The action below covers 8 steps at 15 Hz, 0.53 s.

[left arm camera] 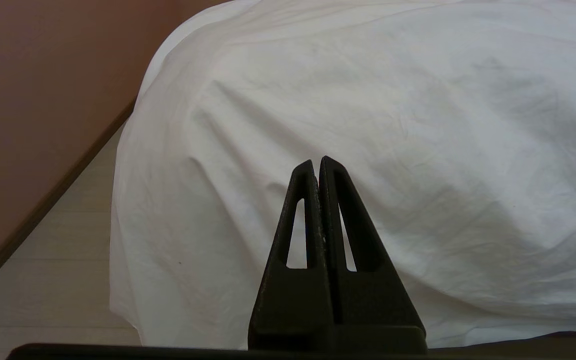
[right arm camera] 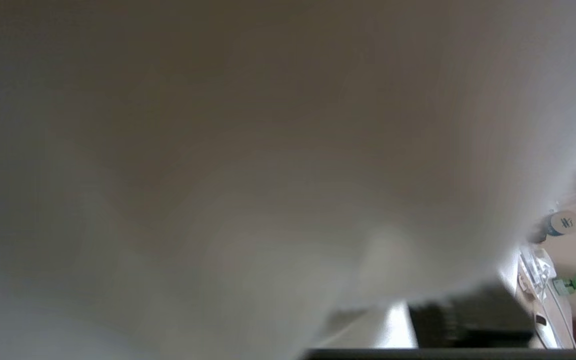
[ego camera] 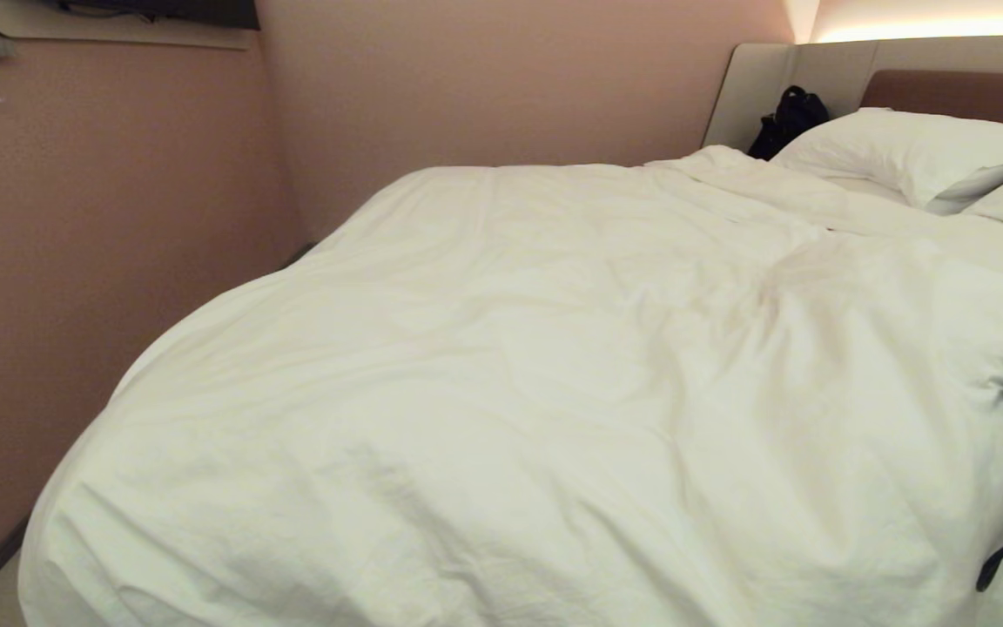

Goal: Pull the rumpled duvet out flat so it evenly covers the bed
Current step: Flatten the corners of the folded blanket

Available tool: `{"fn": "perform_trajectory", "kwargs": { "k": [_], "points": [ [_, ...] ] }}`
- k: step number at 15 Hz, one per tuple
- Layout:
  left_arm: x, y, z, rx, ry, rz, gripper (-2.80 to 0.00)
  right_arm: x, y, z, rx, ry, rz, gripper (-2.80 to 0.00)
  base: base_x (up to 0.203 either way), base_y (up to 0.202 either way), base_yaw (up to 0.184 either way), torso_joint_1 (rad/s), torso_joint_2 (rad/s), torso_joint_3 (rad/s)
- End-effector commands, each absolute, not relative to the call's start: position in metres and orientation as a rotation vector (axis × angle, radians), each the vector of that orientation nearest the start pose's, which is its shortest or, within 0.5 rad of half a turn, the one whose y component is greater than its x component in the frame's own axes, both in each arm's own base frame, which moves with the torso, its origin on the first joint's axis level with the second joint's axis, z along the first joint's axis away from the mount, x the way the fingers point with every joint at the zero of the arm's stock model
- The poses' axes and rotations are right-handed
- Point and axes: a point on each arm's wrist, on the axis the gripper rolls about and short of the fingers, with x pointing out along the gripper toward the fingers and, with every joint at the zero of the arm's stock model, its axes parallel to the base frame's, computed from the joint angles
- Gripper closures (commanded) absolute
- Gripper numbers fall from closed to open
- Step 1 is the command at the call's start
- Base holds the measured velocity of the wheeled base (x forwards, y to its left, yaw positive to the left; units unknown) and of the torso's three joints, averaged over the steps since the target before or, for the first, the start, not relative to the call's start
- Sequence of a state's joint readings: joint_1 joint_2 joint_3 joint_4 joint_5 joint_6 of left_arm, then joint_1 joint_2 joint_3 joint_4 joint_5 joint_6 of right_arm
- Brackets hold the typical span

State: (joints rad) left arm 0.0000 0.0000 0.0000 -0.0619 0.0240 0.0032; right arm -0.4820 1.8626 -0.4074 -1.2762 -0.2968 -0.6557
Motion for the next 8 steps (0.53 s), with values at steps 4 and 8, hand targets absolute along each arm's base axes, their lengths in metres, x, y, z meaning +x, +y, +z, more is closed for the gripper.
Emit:
{"fn": "perform_trajectory", "kwargs": {
  "k": [4, 8],
  "points": [
    [-0.023, 0.001, 0.082, 0.002, -0.063, 0.025, 0.0, 0.244, -0.139, 0.106, -0.602, 0.426, -0.702, 0.0, 0.0, 0.0, 0.0, 0.0, 0.0, 0.0],
    [-0.023, 0.001, 0.082, 0.002, -0.063, 0.025, 0.0, 0.227, -0.132, 0.135, -0.587, 0.332, -0.741, 0.0, 0.0, 0.0, 0.0, 0.0, 0.0, 0.0]
  ]
}}
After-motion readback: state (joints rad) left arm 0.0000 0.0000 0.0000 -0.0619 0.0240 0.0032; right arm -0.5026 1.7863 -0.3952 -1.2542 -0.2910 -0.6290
